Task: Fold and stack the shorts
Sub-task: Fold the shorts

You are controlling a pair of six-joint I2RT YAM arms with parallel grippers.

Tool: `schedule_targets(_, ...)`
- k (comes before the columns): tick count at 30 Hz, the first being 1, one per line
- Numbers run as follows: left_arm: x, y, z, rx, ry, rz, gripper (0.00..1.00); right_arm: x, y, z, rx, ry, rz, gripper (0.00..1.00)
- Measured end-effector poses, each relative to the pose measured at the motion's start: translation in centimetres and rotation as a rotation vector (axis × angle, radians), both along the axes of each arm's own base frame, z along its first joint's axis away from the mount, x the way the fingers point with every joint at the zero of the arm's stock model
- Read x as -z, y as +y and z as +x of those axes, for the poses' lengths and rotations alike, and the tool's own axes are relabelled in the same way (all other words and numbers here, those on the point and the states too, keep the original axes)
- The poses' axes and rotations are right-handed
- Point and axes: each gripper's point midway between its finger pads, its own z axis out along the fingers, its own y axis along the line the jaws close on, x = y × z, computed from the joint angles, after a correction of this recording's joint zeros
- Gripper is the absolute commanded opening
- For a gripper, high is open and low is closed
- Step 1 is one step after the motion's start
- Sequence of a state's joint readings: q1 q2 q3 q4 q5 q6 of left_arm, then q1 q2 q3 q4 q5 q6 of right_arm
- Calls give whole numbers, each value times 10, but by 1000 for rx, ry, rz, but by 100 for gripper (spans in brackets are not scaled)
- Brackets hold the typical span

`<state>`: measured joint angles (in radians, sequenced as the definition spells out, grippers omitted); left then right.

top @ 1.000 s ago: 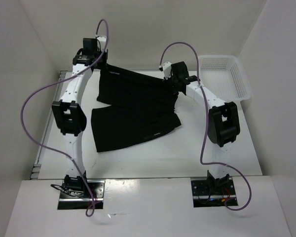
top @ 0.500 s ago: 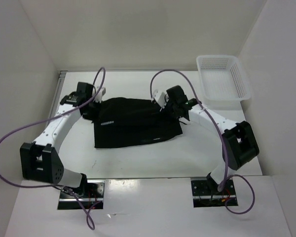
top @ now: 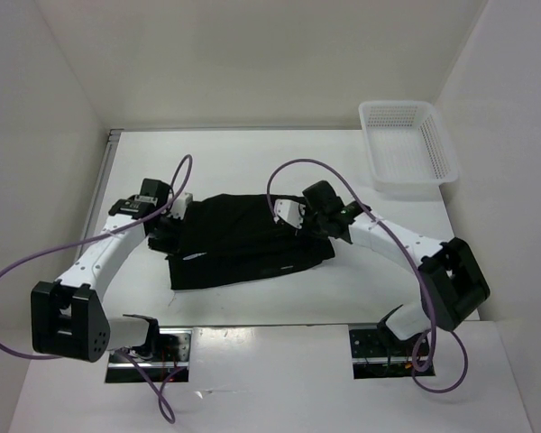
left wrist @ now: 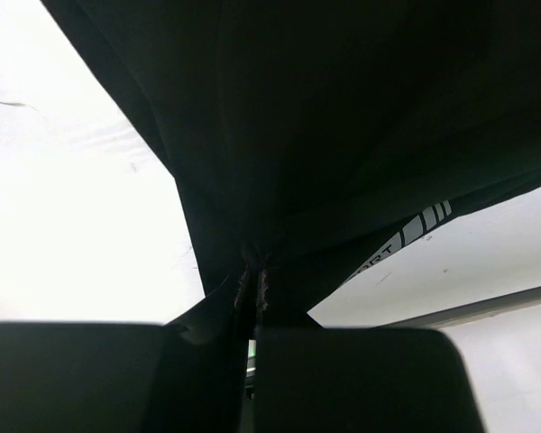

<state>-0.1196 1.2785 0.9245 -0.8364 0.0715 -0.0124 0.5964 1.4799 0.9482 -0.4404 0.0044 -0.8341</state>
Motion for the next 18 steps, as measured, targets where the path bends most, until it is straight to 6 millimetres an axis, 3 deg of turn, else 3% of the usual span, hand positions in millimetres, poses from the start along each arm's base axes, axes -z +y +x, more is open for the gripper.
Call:
schedule_targets(5,-10,3,4,-3,-23,25,3,-20,5,-10,-71,-57,-8,3)
schedule_targets(8,1,2,-11,26,24,52,17,-17,6,-24,-112,-42,-22,11)
schedule_targets(10,10,-2,-24,58,69,65,27,-8,2,-33,-132,-11,-45,28)
schedule_targets(11,14,-1,-30,72,93,82,39,-2,-2,-38,-146,7,-66,58)
schedule_targets(12,18,1,-36,84,121,101,42,3,-5,-45,-154,31,-86,62)
schedule_targets(18,19,7,-54,88,200,137,47,18,-23,-79,-254,168,-181,63)
